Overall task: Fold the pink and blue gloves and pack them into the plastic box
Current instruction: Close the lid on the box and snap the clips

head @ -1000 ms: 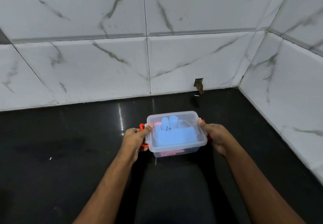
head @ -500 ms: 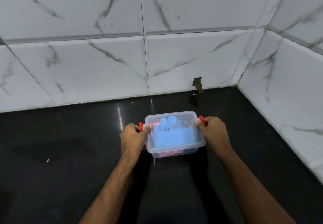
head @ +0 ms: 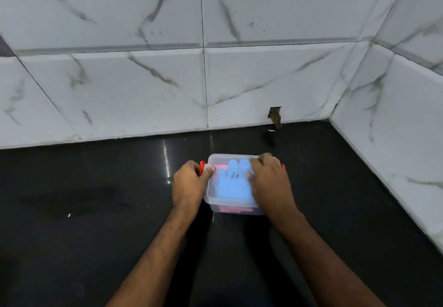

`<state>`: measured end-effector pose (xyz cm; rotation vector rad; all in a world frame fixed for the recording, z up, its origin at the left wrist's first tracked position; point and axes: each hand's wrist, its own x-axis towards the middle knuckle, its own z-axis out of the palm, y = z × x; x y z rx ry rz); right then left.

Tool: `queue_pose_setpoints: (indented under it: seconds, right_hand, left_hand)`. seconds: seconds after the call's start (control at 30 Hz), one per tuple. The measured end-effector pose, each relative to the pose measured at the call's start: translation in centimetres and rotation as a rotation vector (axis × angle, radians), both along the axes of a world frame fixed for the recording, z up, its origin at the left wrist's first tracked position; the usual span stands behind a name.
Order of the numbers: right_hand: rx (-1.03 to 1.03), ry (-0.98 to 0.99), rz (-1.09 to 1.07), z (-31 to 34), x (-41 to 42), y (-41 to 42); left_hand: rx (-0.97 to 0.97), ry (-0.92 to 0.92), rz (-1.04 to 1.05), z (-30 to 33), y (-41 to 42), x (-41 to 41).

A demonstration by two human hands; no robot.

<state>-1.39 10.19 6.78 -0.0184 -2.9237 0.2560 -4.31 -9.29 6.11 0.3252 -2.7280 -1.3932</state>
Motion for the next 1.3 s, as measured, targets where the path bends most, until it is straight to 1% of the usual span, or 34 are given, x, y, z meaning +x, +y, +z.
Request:
queue_pose_setpoints:
  seconds: [0.03, 0.1, 0.17, 0.23, 0.3, 0.37, 0.43, 0.5, 0.53, 0.7, 0.77, 0.83, 0.9, 1.0, 1.07, 1.13, 1.2, 1.3]
  right_hand:
    - [-0.047, -0.026, 0.072, -0.1, -0.4, -0.7]
    - [-0.053, -0.060, 0.204, -0.1, -1.5, -1.7]
    - [-0.060, -0.106, 0.335, 0.1, -3.0, -2.1]
    - [-0.107, -0.233, 0.442, 0.6, -4.6, -2.2]
    - [-0.208, -0.373, 0.514, 1.3, -5.9, -1.7]
    - [-0.366, -0.421, 0.557, 1.7, -6.7, -0.8]
    - [-0.499, -0.430, 0.525, 1.5, -6.6, 0.0]
    - [-0.583, -0.400, 0.467, 0.7, -6.2, 0.3]
    - [-0.609, -0.375, 0.447, 0.3, -6.0, 0.3]
    - [-0.614, -0.242, 0.405, -0.4, -5.6, -0.2]
    - [-0.585, -0.187, 0.390, -0.4, -5.4, -0.3]
    - [-0.582, -0.181, 0.364, -0.2, -5.1, -0.5]
    - [-0.519, -0.206, 0.326, 0.1, -4.7, -0.7]
    - [-0.327, -0.235, 0.237, 0.2, -3.4, -0.9]
    - [-0.236, -0.223, 0.150, 0.3, -1.7, -0.4]
    - [-0.146, -0.208, 0.041, 0.5, 0.4, 0.5]
    - [-0.122, -0.220, -0.067, 0.6, 2.3, 1.4]
    - [-0.157, -0.254, -0.113, 0.3, 4.5, 2.1]
  left_hand:
    - [0.002, 0.006, -0.029, 0.1, 0.0, -0.3]
    - [-0.015, -0.021, -0.120, 0.3, -0.1, -1.1]
    - [-0.125, -0.081, -0.262, 0.9, -0.2, -2.1]
    - [-0.225, -0.114, -0.404, 1.6, 0.0, -2.7]
    - [-0.273, -0.101, -0.495, 2.0, 0.3, -2.9]
    - [-0.286, -0.071, -0.495, 2.1, 0.7, -2.9]
    - [-0.249, -0.047, -0.398, 1.6, 1.0, -2.5]
    - [-0.173, -0.018, -0.284, 0.8, 0.9, -1.8]
    - [-0.138, 0.000, -0.259, 0.5, 0.9, -1.5]
    - [-0.030, 0.104, -0.187, -0.1, 0.9, -0.4]
    - [-0.013, 0.115, -0.160, -0.1, 1.0, -0.1]
    - [0.013, 0.110, -0.143, -0.1, 0.9, 0.0]
    - [-0.014, 0.110, -0.139, -0.1, 0.9, 0.1]
    - [-0.102, 0.093, -0.134, 0.2, 1.1, 0.3]
    - [-0.195, 0.075, -0.133, 0.5, 1.3, 0.4]
    - [-0.330, 0.054, -0.128, 0.7, 1.3, 0.4]
    - [-0.406, 0.047, -0.119, 1.0, 1.2, 0.5]
    - [-0.395, 0.068, -0.103, 1.1, 1.2, 0.7]
